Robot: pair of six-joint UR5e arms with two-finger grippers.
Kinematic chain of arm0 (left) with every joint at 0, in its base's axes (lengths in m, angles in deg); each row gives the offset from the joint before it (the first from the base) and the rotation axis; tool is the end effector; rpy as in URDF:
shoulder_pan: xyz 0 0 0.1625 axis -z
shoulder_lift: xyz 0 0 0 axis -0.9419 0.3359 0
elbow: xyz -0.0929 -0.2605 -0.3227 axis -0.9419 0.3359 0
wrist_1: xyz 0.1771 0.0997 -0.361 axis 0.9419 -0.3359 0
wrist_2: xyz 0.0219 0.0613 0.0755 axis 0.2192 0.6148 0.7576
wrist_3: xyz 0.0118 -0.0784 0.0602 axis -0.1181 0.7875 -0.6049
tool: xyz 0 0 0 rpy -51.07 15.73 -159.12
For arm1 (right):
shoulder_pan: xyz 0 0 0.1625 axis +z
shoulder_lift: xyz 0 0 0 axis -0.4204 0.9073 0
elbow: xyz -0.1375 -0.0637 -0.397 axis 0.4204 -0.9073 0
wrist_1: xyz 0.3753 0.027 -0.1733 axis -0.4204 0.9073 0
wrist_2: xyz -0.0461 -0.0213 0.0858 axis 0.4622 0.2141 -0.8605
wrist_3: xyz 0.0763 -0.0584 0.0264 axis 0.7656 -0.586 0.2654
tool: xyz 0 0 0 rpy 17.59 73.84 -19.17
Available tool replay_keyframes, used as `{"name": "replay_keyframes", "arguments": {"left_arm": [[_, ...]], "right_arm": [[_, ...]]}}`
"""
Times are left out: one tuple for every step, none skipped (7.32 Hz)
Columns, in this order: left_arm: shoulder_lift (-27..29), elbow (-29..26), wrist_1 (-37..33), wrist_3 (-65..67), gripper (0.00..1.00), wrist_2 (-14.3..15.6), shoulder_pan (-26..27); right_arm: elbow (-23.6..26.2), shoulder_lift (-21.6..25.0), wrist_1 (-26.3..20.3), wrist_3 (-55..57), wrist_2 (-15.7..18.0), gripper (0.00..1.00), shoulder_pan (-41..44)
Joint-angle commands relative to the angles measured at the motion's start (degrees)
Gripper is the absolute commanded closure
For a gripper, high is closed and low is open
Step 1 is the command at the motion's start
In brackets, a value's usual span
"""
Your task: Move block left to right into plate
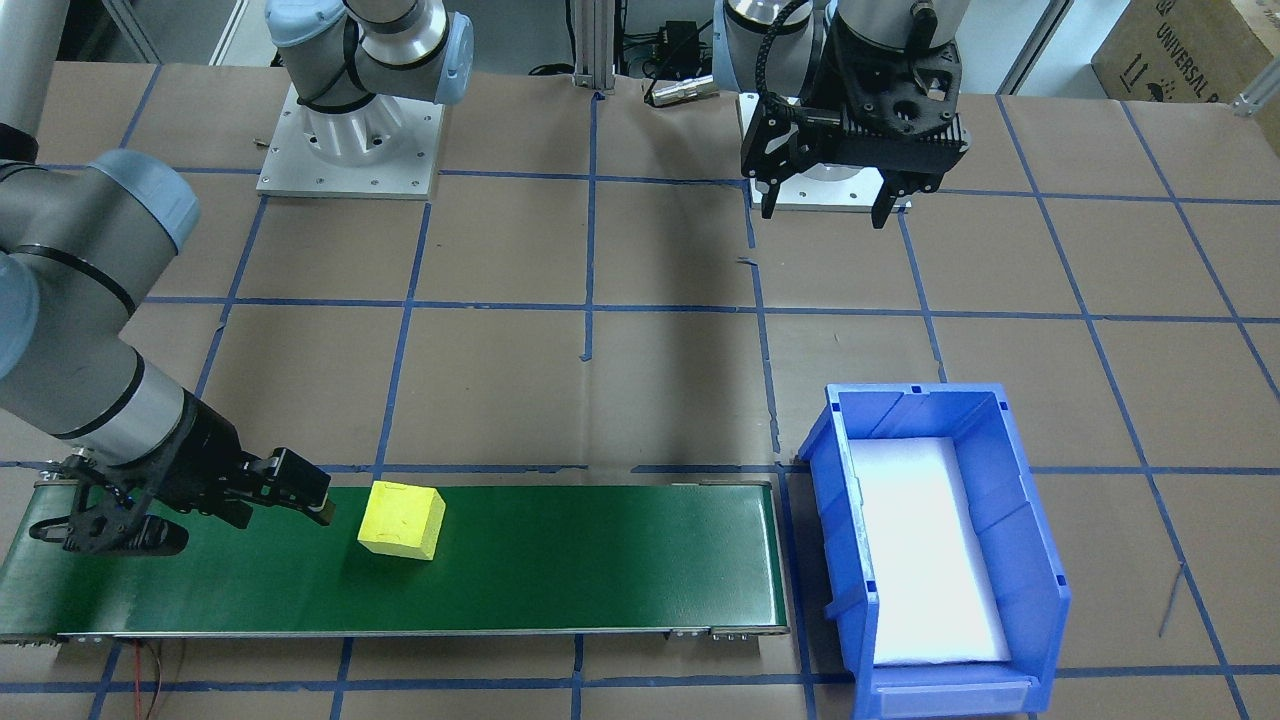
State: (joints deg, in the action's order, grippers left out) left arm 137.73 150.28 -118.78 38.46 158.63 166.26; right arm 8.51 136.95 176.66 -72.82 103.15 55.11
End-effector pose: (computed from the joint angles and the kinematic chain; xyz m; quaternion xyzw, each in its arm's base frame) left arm -0.1809 -0.4661 0.5264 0.0458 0.9987 -0.0218 0.0049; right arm 0.0537 -0.6406 0.3016 0.0404 0.9858 -0.0585 0.1522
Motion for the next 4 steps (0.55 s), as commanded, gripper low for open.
{"name": "replay_keyframes", "arguments": {"left_arm": [[0.0,0.0,0.0,0.0,0.0,0.0,0.0],[0.0,0.0,0.0,0.0,0.0,0.0,0.0],[0.0,0.0,0.0,0.0,0.0,0.0,0.0],[0.0,0.0,0.0,0.0,0.0,0.0,0.0]], "right_arm": [[0.41,-1.22,0.16,1.1,-0.64,0.0,0.36],[0.59,-1.66,0.16,1.28,-0.65,0.0,0.36],[0.59,-2.19,0.16,1.28,-0.65,0.0,0.36],[0.59,-2.46,0.24,1.28,-0.65,0.0,0.36]]}}
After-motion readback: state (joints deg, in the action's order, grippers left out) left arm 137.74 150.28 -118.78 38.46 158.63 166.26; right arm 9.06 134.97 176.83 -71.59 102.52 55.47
